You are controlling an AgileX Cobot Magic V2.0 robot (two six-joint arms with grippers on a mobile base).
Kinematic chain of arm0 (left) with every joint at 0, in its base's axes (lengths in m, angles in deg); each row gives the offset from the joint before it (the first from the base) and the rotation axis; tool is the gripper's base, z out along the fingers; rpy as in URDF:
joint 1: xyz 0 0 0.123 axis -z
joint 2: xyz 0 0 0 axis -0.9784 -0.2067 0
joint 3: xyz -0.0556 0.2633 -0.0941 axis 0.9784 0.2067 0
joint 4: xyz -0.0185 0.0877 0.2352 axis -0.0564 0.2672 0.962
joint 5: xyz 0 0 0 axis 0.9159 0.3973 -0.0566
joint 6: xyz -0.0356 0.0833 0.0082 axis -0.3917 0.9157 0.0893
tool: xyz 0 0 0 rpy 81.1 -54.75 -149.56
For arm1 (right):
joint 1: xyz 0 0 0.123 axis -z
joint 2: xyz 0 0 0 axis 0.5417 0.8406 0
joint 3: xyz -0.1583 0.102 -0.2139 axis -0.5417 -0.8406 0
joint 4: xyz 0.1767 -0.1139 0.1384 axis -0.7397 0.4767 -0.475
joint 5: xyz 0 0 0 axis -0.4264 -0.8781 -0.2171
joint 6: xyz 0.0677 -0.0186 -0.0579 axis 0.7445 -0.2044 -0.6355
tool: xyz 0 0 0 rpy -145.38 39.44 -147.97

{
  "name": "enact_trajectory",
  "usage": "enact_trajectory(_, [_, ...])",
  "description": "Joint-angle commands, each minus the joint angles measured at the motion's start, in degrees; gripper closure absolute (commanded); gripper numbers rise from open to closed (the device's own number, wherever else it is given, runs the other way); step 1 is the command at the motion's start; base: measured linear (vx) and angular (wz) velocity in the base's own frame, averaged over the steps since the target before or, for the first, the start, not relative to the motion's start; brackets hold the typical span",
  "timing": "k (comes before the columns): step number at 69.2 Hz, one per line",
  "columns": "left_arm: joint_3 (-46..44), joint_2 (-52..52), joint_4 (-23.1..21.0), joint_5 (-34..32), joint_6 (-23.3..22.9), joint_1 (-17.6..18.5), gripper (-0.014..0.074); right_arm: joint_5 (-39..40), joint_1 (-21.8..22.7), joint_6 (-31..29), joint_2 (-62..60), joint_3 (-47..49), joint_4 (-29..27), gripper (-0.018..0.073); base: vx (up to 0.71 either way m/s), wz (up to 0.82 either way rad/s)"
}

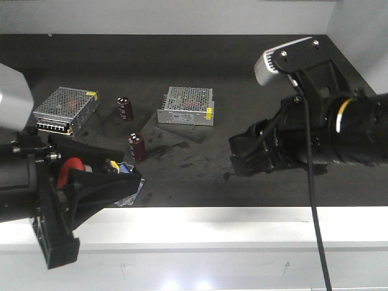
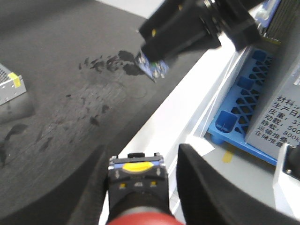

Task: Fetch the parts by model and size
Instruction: 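Close the right gripper on the yellow-capped switch and lift it, then hold both switches raised near the robot in both grippers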

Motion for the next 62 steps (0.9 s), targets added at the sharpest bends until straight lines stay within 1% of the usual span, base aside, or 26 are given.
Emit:
enact_trajectory(1, [-1.7, 1.6, -2.5, -0.3, -0.1, 0.3, 0.0603, 6.0, -1.1, -0.6, -4.0, -0.5, -1.0, 0.0564, 0.00, 0.00])
enact_trajectory(12, [-1.7, 2.0, -2.5, 2.7, -0.4, 0.3, 0.0603, 8.9, -2.7, -0.6, -9.0, -5.2, -2.9, 0.0564, 0.00, 0.00])
enact_trajectory(24, [-1.7, 2.0, -2.5, 5.7, -0.5, 0.3, 0.0603, 11.5, -2.8, -0.6, -15.1, -9.4, -4.6, 0.0564, 0.00, 0.00])
enact_trajectory(40, [-1.7, 2.0, -2.5, 5.9, -0.5, 0.3, 0.0603, 11.4, -2.8, -0.7, -20.6, -11.5, -4.6, 0.0564, 0.00, 0.00])
enact_trajectory(62, [-1.7, 2.0, -2.5, 6.1, -0.5, 0.3, 0.0603, 11.6, -2.8, -1.1, -21.3, -11.5, -4.6, 0.0564, 0.00, 0.00])
